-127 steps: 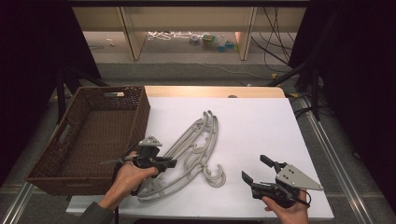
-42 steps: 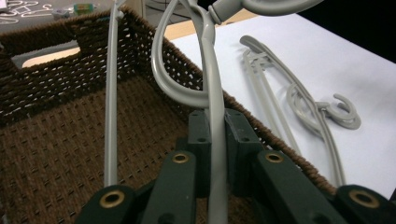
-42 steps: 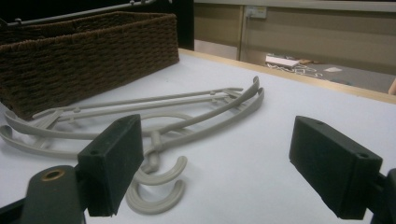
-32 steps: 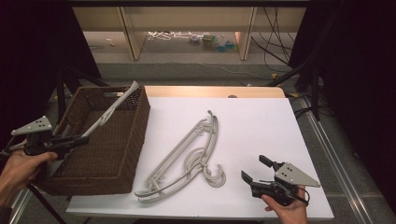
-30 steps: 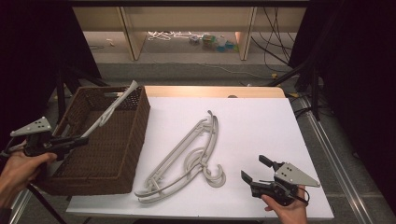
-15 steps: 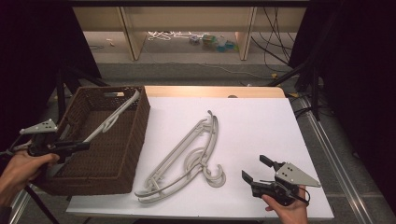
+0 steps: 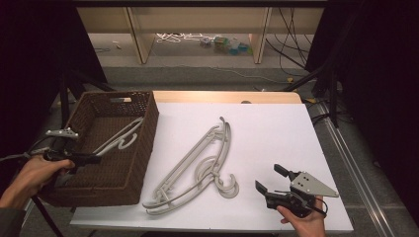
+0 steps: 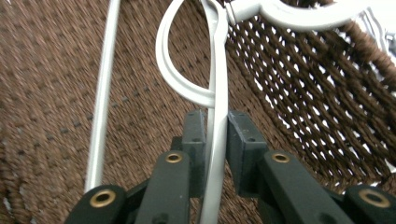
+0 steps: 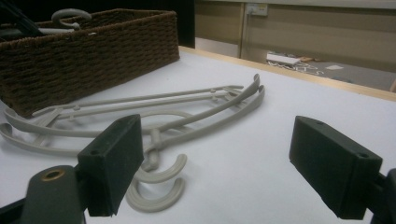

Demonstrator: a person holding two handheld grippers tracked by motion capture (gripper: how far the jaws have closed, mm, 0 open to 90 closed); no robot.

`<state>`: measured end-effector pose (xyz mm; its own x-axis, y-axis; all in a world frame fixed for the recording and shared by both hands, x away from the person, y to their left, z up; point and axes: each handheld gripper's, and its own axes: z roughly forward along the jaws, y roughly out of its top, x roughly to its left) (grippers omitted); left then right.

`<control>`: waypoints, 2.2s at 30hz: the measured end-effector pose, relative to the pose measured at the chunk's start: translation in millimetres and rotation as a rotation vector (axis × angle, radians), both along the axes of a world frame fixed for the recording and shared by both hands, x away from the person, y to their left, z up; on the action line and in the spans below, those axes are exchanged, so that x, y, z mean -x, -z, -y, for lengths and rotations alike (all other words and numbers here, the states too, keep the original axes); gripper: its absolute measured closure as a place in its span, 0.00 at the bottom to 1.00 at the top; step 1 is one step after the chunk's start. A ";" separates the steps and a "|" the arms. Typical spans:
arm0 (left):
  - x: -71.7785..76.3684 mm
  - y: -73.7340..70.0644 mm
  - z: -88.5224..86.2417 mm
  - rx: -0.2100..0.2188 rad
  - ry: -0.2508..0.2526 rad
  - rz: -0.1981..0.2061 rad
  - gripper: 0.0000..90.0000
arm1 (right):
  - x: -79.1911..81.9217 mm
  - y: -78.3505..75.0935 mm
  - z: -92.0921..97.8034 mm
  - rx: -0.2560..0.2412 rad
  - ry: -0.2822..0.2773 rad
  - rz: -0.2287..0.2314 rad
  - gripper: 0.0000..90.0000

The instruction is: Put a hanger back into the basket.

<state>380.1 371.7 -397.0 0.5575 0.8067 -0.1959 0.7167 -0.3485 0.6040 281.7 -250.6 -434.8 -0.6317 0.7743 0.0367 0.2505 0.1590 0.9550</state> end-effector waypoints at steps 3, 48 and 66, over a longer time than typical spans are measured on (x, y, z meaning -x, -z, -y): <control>1.4 -2.5 0.5 -0.009 -0.036 0.022 0.70 | -0.3 0.2 -0.2 -0.007 -0.004 -0.002 0.20; 77.4 -35.6 146.0 0.417 -0.068 0.542 0.21 | -0.9 -1.6 2.0 -0.044 0.015 0.045 0.18; 87.2 3.7 191.4 0.392 0.003 0.574 0.17 | 1.2 -2.3 3.0 -0.067 0.020 0.073 0.17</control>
